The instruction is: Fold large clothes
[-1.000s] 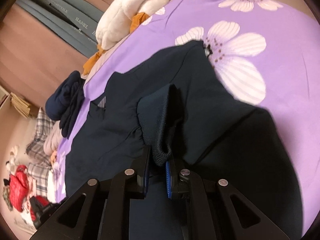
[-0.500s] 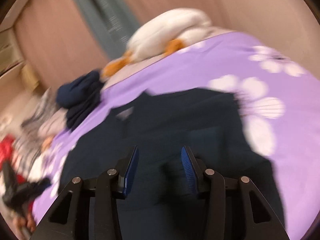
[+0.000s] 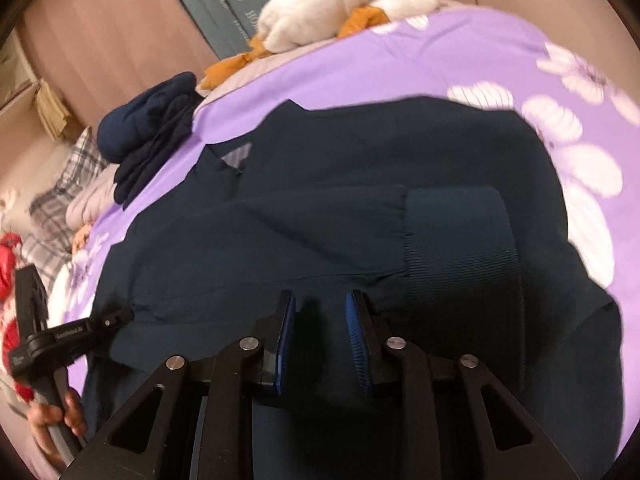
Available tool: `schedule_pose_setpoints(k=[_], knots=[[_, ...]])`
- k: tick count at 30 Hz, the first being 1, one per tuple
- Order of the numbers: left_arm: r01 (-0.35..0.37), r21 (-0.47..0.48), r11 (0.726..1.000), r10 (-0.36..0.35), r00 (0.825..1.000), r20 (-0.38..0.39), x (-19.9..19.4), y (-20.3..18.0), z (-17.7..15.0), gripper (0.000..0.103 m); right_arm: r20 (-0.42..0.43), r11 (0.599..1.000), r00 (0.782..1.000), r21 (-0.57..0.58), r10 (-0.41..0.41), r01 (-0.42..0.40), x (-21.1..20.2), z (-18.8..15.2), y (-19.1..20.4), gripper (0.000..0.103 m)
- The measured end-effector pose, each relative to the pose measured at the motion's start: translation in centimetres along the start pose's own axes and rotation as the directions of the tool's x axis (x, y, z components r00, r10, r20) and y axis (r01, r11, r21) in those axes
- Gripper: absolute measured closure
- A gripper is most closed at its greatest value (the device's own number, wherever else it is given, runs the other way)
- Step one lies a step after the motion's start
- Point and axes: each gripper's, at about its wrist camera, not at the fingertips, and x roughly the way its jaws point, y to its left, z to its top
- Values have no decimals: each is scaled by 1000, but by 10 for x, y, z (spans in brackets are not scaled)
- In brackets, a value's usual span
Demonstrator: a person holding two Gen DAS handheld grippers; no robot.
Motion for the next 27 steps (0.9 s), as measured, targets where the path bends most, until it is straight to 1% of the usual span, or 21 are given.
schedule_pose_setpoints(k=[1, 5, 7, 9, 10, 11, 12, 13, 14, 16, 18, 20, 22, 23, 24, 27], knots=[[-7, 6, 1000, 7, 1000, -3, -1, -1, 1, 101, -2, 1000, 1000, 8, 1, -1, 0, 0, -2, 86], [-50, 48, 998, 50, 999, 5, -12, -10, 0, 100, -23, 998, 999, 57, 24, -22, -2, 2, -11, 87], [-62, 81, 995, 60, 998, 26, -24, -13, -5, 92, -17, 999, 1000, 51, 6, -5, -10, 5, -9, 87], [-63, 113, 992, 58, 997, 50, -35, -13, -12, 78, 8, 999, 1000, 33, -19, 18, -21, 6, -9, 86], [-73, 128, 989, 66, 996, 63, -40, -14, -15, 74, 23, 999, 999, 22, -24, 24, -29, 6, -8, 84], [-81, 139, 987, 71, 995, 75, -44, -15, -17, 69, 31, 1000, 999, 17, -25, 25, -33, 6, -9, 82], [-80, 141, 987, 68, 994, 87, -47, -15, -20, 68, 46, 1000, 999, 9, -29, 29, -41, 6, -8, 75], [-73, 140, 987, 60, 994, 96, -49, -14, -21, 68, 61, 1000, 998, 0, -27, 27, -48, 5, -6, 68], [-62, 140, 988, 47, 994, 102, -51, -16, -24, 68, 70, 1000, 997, -7, -18, 19, -50, 5, -5, 67], [-53, 154, 987, 36, 994, 107, -49, -20, -30, 68, 99, 998, 994, -53, 37, -32, -60, 1, 3, 67], [-64, 179, 982, 46, 994, 104, -43, -26, -36, 67, 78, 994, 996, -97, 49, -42, -55, -3, 10, 67], [-84, 203, 976, 63, 992, 106, -38, -30, -40, 65, 35, 991, 999, -131, 34, -29, -41, -7, 16, 67], [-102, 225, 969, 81, 992, 101, -33, -32, -43, 63, -14, 991, 1000, -132, -17, 15, -26, -12, 16, 67], [-113, 234, 966, 92, 991, 95, -29, -33, -44, 63, -30, 991, 999, -134, -25, 21, -21, -13, 15, 67], [-121, 241, 963, 102, 991, 91, -28, -33, -45, 63, -41, 988, 998, -150, -39, 33, -16, -16, 15, 67], [-140, 263, 954, 121, 989, 89, -24, -34, -46, 63, -31, 974, 997, -217, -71, 63, -12, -21, 20, 67]])
